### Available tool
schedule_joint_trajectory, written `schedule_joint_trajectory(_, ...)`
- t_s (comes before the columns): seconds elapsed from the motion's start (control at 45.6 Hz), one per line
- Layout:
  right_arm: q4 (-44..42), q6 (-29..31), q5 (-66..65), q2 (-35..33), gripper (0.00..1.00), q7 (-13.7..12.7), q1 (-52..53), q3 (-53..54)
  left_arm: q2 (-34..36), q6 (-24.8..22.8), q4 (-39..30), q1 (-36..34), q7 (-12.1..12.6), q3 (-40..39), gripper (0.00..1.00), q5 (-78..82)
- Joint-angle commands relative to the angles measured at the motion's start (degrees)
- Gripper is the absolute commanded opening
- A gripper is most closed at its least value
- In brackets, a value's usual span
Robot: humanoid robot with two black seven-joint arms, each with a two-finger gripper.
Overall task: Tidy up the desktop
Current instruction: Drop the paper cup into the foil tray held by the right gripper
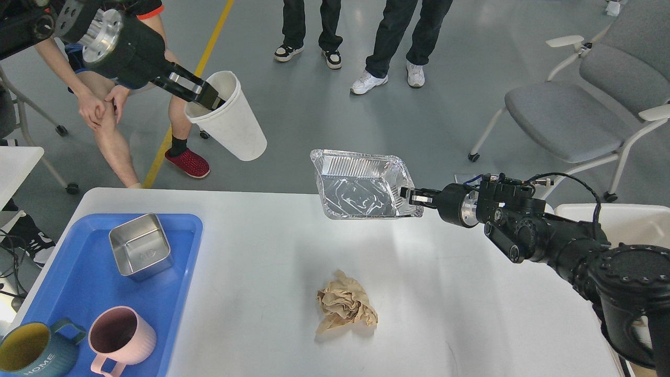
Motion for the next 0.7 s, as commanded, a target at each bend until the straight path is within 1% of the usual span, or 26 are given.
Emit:
schedule_joint_trajectory(0.0, 0.0, 0.1, 0.0, 1.5, 0.00, 0.1, 0.4, 0.0, -9.0, 0.4, 11.1, 4.2, -0.1, -3.0, 0.02, -2.3)
schedule_joint_trajectory(0.132, 0.0, 0.1, 0.0, 1.6, 0.00, 0.0, 0.7, 0.0, -18.2, 0.6, 21.8, 8.7, -0.2, -3.6, 0.02, -5.1)
schedule_joint_trajectory(0.263, 0.0, 0.0, 0.0, 1.7, 0.00, 0.0, 0.8, 0.1, -26.4, 2.2, 29.4, 14.3, -0.1, -3.6, 0.02, -6.9)
schedule_joint_trajectory(0.329, 0.0, 0.0, 0.0, 1.6, 0.00, 0.0, 0.9, 0.1, -29.9, 3.5, 33.1, 17.1, 0.1, -3.6, 0.02, -7.2)
schedule_joint_trajectory(0.351, 0.0, 0.0, 0.0, 1.6, 0.00, 0.0, 0.9, 0.1, -29.9, 3.5, 33.1, 17.1, 0.1, -3.6, 0.02, -7.2)
schedule_joint_trajectory(0.373, 0.0, 0.0, 0.0, 1.6, 0.00, 0.0, 0.9, 0.1, -32.7, 4.4, 36.7, 19.8, 0.4, -3.6, 0.02, -8.3)
schedule_joint_trajectory(0.483, 0.0, 0.1, 0.0, 1.6, 0.00, 0.0, 1.2, 0.2, -37.4, 5.0, 43.9, 24.1, 1.3, -3.5, 0.02, -10.3)
schedule_joint_trajectory(0.57, 0.0, 0.1, 0.0, 1.5, 0.00, 0.0, 1.4, 0.2, -40.2, 5.9, 47.5, 26.7, 2.0, -3.5, 0.02, -10.9)
schedule_joint_trajectory(0.68, 0.0, 0.1, 0.0, 1.5, 0.00, 0.0, 1.5, 0.2, -41.3, 9.0, 48.0, 28.9, 3.5, -3.6, 0.02, -11.3)
